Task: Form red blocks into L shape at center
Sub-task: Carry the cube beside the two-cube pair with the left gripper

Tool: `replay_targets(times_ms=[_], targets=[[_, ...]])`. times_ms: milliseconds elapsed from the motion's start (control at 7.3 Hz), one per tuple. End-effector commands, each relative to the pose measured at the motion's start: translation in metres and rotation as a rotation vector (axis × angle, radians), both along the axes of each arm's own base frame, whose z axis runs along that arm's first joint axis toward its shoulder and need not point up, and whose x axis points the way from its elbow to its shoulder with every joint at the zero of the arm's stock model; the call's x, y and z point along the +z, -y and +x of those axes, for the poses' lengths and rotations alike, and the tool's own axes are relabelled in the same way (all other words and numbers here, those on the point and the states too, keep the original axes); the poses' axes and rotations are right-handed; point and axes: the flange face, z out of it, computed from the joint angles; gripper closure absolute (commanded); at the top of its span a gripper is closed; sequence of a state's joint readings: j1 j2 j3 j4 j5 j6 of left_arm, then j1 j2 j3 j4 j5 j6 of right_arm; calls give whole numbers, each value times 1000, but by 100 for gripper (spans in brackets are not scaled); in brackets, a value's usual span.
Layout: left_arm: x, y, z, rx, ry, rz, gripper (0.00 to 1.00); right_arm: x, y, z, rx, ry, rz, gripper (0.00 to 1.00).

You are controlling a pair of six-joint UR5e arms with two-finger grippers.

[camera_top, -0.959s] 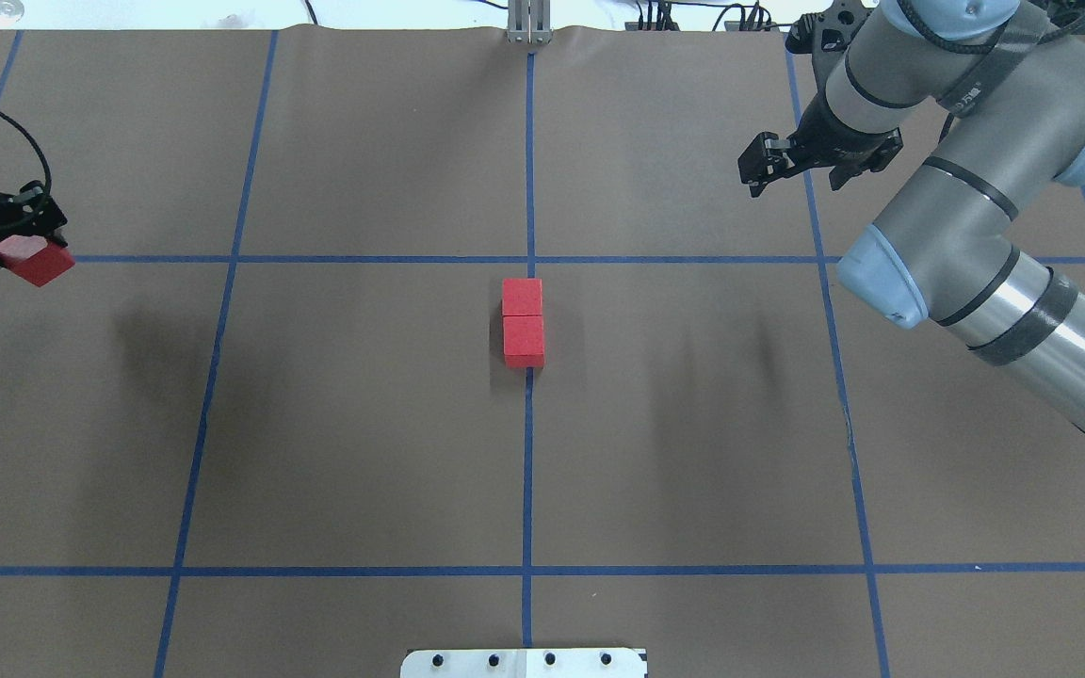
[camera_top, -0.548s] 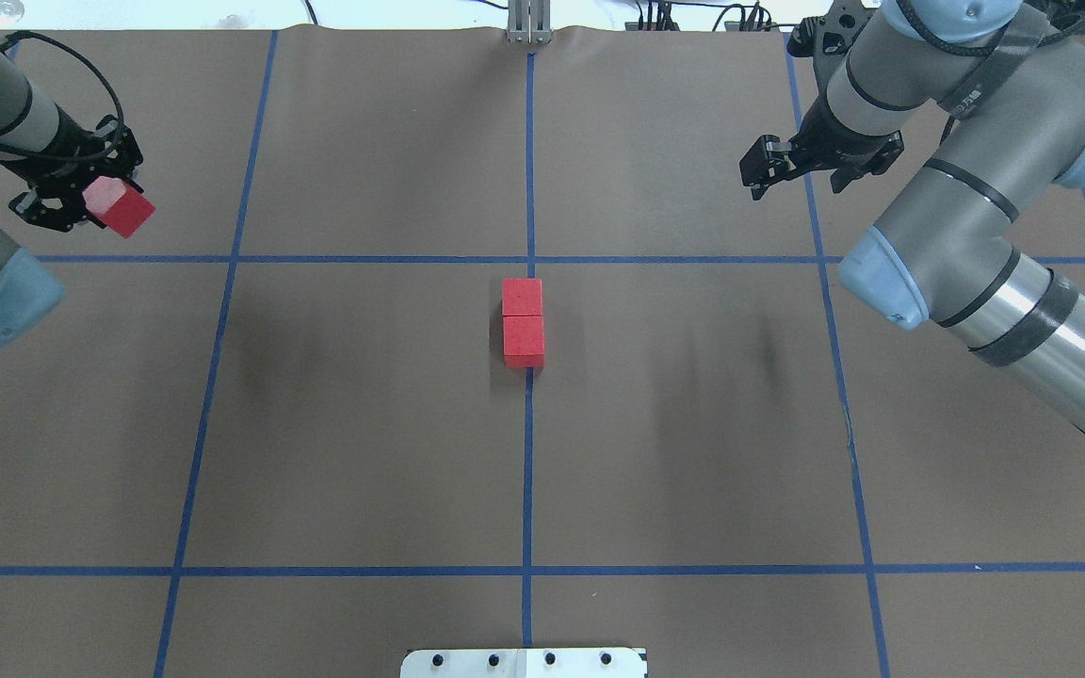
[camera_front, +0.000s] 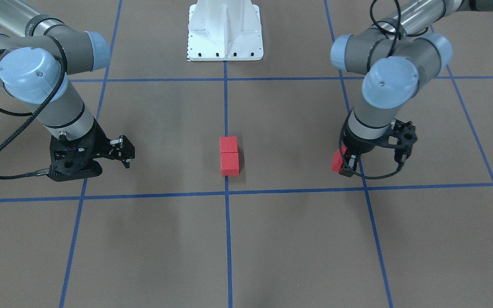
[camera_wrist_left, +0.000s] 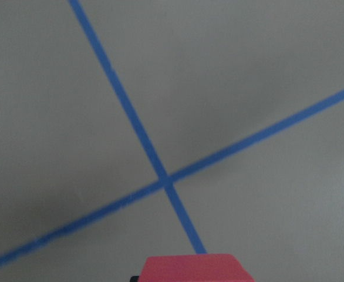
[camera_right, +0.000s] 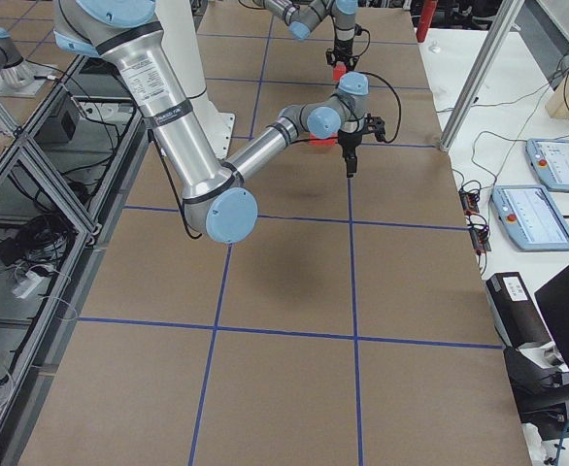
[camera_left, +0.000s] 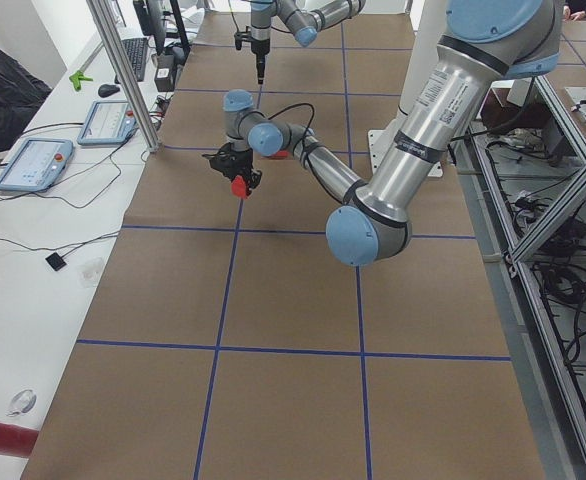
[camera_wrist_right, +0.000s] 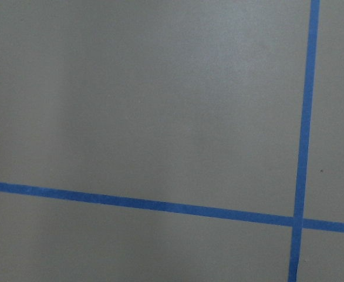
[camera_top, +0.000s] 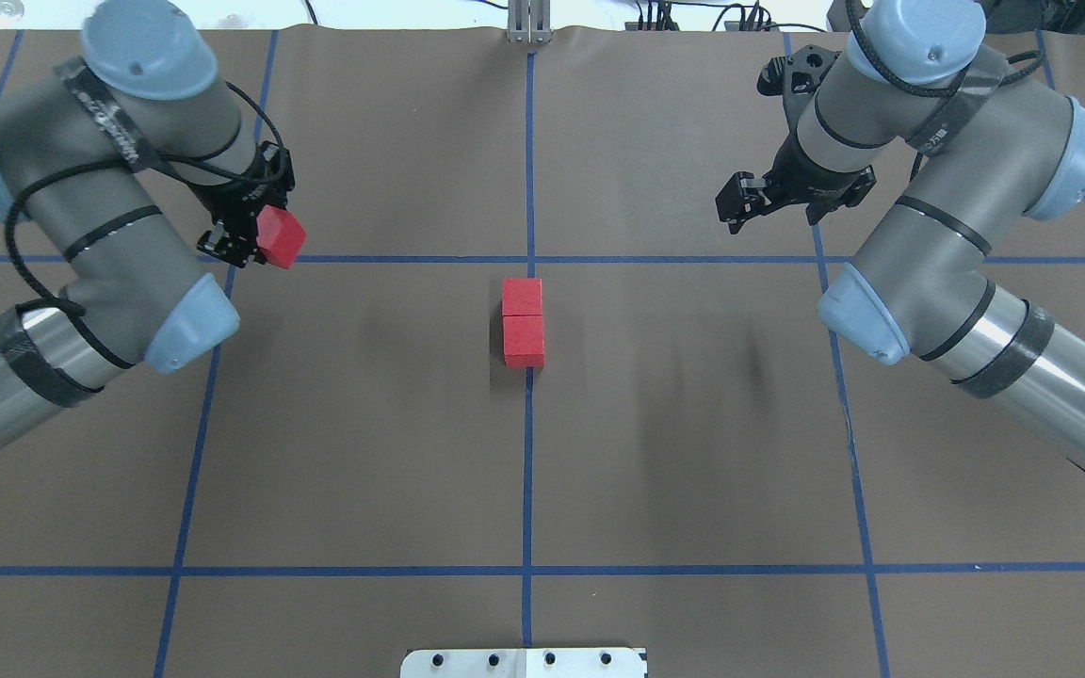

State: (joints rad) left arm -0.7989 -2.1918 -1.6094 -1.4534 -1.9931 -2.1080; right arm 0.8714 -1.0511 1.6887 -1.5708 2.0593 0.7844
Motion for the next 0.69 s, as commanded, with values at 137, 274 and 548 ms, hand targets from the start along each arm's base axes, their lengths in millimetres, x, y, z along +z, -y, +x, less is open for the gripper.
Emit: replay_targets(times_ms=[137, 274, 548], targets=[[-35, -14, 139, -72, 101, -176, 100, 3, 3, 16, -3, -6, 31, 1], [-42, -6, 151, -97, 110, -202, 100, 4, 3, 16, -5, -10, 33, 1], [-45, -2, 151, -99, 107, -199, 100, 5, 4, 18, 0, -11, 33, 1]])
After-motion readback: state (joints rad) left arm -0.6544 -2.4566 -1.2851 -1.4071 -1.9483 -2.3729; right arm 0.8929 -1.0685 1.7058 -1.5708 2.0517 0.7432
